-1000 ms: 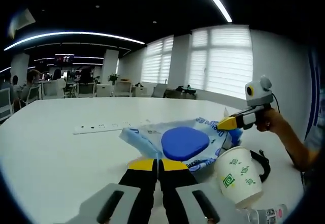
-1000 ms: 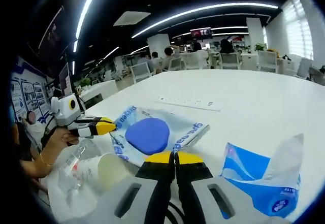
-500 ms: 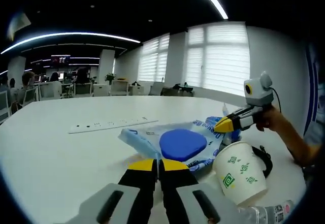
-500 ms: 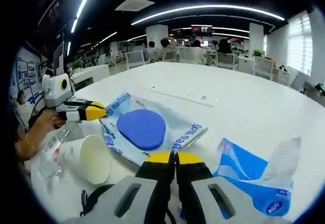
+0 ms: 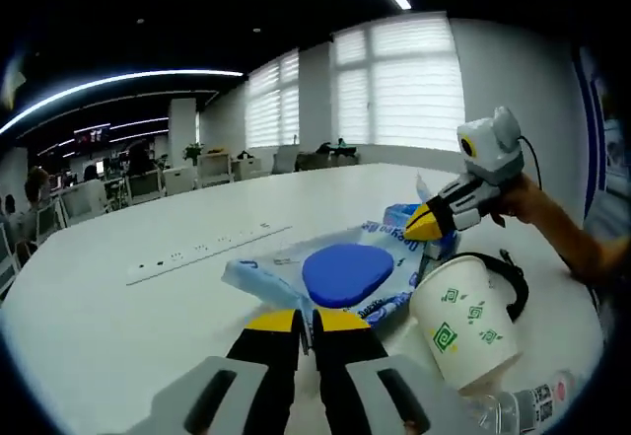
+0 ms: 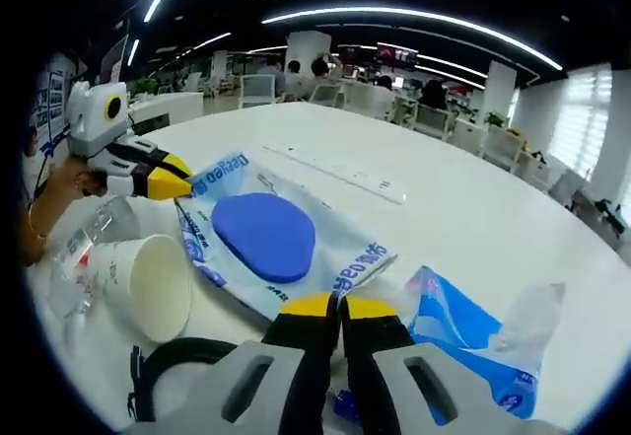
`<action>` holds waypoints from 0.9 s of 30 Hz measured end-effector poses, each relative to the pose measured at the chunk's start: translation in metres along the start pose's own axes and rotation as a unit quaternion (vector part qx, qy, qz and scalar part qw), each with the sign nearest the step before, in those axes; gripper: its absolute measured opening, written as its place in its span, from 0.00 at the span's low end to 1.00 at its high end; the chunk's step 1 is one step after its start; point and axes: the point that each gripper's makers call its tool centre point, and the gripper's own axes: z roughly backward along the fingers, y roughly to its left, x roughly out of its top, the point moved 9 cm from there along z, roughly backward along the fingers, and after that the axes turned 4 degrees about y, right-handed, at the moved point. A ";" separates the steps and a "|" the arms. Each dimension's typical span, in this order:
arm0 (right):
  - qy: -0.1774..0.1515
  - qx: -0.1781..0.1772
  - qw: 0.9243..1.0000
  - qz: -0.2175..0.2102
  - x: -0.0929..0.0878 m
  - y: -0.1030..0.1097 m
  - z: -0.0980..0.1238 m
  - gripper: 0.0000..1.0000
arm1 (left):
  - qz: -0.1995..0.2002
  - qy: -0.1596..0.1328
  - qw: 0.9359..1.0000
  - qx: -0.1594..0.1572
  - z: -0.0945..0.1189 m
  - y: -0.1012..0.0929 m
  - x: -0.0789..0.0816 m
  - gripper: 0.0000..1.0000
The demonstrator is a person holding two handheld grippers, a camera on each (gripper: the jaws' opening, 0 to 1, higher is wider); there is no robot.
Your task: Arrange the tabletop items into an orderly group along one side of the table until the central work area is clear of visible clutter.
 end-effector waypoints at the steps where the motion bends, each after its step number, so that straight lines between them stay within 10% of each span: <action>1: 0.004 -0.002 1.000 0.004 -0.001 0.001 -0.001 0.01 | -0.016 0.007 1.000 0.001 0.000 0.000 0.003 0.05; 8: 0.015 -0.026 0.999 0.039 0.001 -0.005 0.001 0.01 | -0.078 0.069 0.994 -0.043 0.001 -0.006 0.021 0.06; 22: 0.013 -0.025 0.998 0.062 -0.001 -0.009 -0.002 0.04 | -0.105 0.103 0.988 -0.053 0.003 -0.007 0.020 0.10; 27: -0.010 -0.006 0.997 0.080 0.002 -0.010 -0.002 0.19 | -0.101 0.098 0.988 -0.059 0.006 -0.006 0.021 0.15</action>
